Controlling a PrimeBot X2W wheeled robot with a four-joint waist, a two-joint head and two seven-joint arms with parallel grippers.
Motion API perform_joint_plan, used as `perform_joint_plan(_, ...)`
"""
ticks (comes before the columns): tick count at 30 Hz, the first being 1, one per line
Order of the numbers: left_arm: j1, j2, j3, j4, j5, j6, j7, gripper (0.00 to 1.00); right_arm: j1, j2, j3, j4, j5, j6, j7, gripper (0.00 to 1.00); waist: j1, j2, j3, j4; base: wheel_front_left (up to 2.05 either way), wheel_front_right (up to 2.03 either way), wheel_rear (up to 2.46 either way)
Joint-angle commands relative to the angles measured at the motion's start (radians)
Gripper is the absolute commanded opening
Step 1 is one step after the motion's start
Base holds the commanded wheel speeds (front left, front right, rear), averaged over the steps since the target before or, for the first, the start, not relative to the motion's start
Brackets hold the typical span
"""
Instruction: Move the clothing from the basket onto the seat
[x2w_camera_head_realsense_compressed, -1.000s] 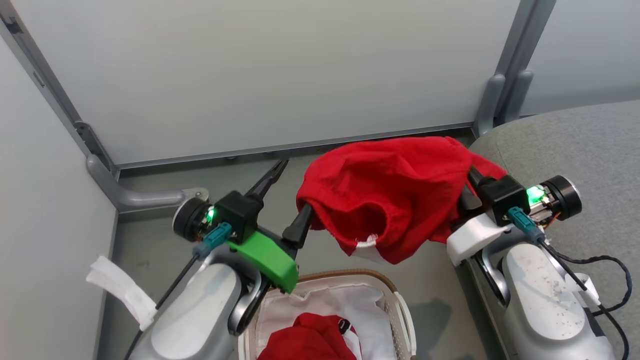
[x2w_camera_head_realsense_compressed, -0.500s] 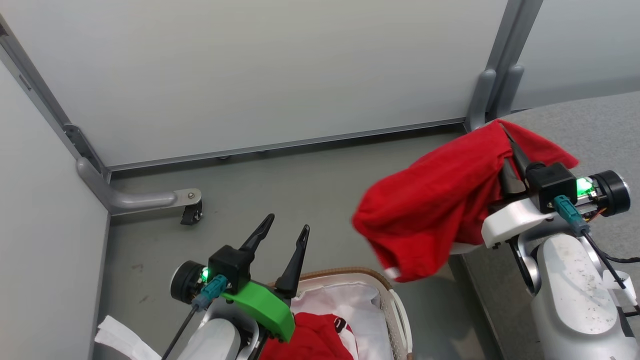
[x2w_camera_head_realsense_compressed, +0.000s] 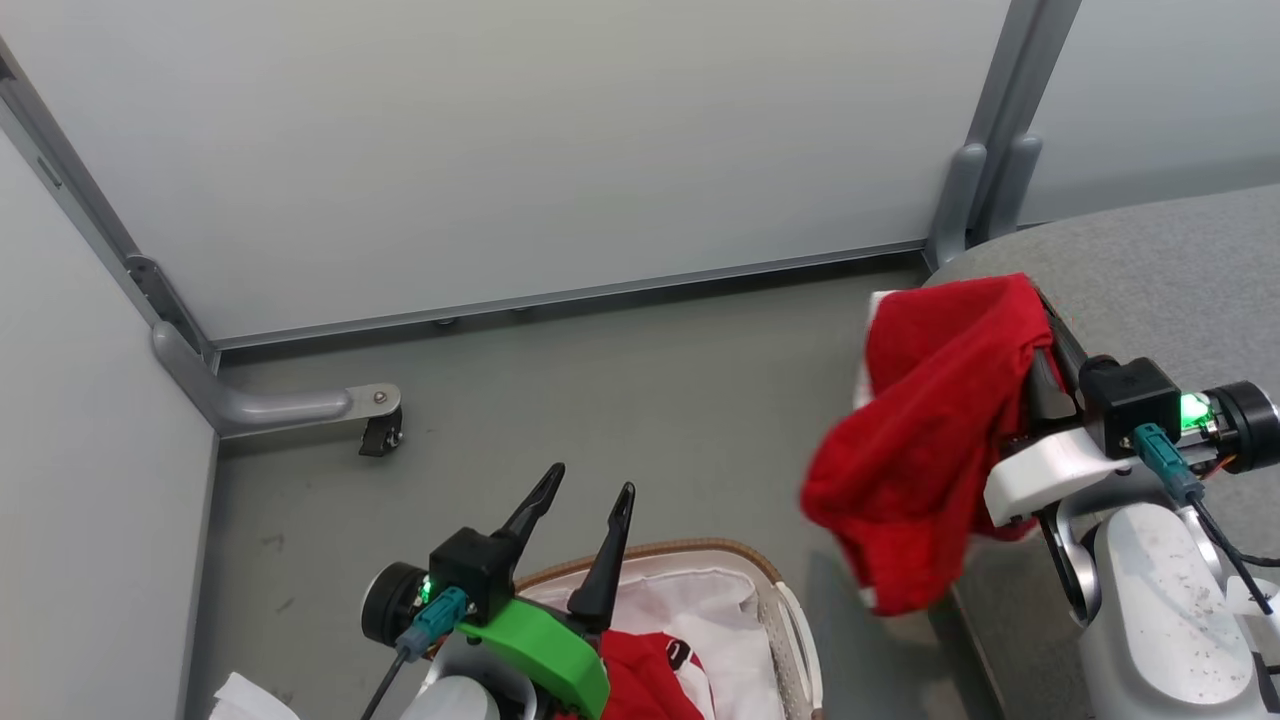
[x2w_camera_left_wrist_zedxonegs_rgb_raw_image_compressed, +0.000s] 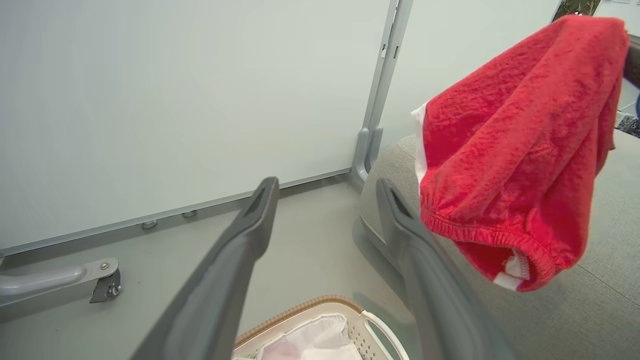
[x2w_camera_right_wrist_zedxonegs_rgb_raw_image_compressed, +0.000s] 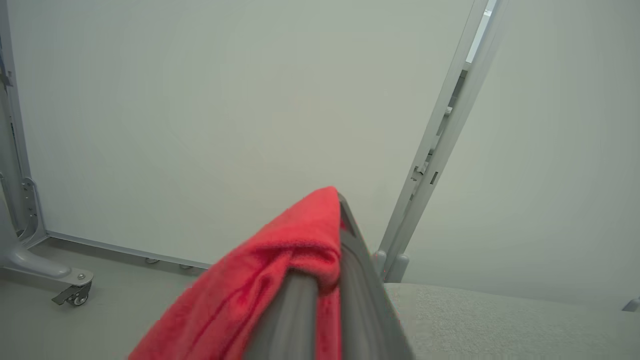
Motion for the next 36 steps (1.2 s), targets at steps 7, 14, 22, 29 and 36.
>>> perform_joint_plan(7,0.045,-0.004,0.001,-0.006,0.001,-0.004,-0.004,1.00,0.033,-0.004,0.004,-0.003,0.028,-0.001,-0.002,0.00,0.0000,0.0000,-0.009,-0.002,0.00,0.00,0.00)
perform_joint_plan(14,0.080,-0.004,0.010,-0.032,-0.020,-0.004,-0.002,1.00,0.052,-0.004,0.028,0.000,0.049,-0.001,-0.002,0.00,0.0000,0.0000,-0.017,-0.076,0.00,0.00,0.00)
perform_joint_plan(22,0.089,-0.005,0.008,-0.062,-0.033,-0.004,-0.002,1.00,0.099,-0.004,0.037,-0.011,0.050,-0.001,-0.002,0.00,0.0000,0.0000,-0.016,-0.249,0.00,0.00,0.00)
perform_joint_plan(29,0.079,-0.004,0.007,-0.079,-0.033,-0.004,-0.002,1.00,0.127,-0.004,0.031,-0.020,0.062,-0.001,-0.002,0.00,0.0000,0.0000,-0.003,-0.362,0.00,0.00,0.00)
perform_joint_plan(36,0.068,-0.004,0.019,-0.081,-0.021,-0.004,-0.002,1.00,0.118,-0.003,0.034,-0.027,0.066,-0.001,-0.002,0.00,0.0000,0.0000,0.019,-0.414,0.00,0.00,0.00)
